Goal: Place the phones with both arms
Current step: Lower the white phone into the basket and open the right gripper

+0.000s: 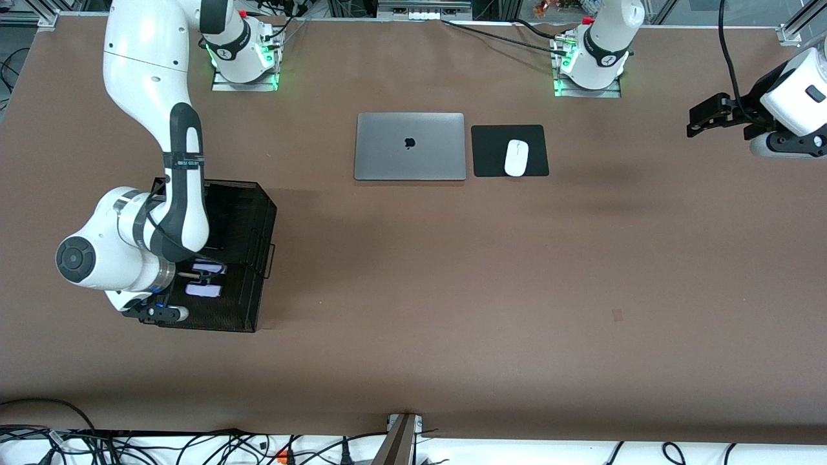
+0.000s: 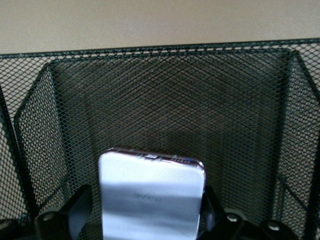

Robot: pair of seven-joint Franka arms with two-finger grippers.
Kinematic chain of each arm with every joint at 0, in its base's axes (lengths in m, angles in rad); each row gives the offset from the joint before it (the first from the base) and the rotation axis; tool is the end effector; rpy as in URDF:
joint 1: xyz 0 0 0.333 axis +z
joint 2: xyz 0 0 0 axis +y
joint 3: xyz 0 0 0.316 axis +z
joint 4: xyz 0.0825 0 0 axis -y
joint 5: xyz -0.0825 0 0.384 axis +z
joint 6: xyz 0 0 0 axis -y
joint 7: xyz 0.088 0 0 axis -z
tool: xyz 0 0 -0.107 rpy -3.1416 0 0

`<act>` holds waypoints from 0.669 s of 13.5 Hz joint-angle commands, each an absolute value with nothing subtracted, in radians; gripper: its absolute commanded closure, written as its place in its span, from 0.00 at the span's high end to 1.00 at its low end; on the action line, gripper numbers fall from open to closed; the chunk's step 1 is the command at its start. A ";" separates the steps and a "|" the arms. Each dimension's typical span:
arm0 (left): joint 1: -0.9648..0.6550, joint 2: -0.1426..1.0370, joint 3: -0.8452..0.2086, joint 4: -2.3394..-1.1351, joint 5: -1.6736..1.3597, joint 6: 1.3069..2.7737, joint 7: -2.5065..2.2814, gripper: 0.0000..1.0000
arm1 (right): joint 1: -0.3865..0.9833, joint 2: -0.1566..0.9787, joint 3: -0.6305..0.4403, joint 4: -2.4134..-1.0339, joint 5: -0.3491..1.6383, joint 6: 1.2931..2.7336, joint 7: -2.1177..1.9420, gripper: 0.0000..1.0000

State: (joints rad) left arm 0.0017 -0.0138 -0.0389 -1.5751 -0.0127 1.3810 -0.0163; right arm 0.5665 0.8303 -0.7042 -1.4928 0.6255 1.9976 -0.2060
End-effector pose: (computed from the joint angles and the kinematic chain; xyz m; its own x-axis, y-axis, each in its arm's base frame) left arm 0.5283 -0.0214 0.6152 0.9835 -0.0226 -0.1795 -0.0213 -0.9997 0.0092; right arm 0.6990 0.0266 0.2480 0.9912 -0.0889 -0.0976 -0.0943 -0.9941 -0.0532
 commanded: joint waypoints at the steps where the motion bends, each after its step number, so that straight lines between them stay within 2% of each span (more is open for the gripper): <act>1: 0.008 -0.020 -0.041 -1.569 -0.023 1.365 -0.012 1.00 | 0.557 0.808 -0.707 -1.488 0.647 2.000 -0.227 0.99; 3: 0.009 -0.021 -0.041 -1.568 -0.023 1.365 -0.012 1.00 | 0.557 0.792 -0.732 -1.432 0.634 1.965 -0.227 0.99; 6: 0.009 -0.023 -0.041 -1.568 -0.023 1.365 -0.012 1.00 | 0.560 0.790 -0.831 -1.310 0.646 1.716 -0.216 0.99; 9: 0.009 -0.023 -0.041 -1.568 -0.023 1.365 -0.012 1.00 | 0.580 0.703 -0.937 -1.281 0.638 1.487 -0.209 0.99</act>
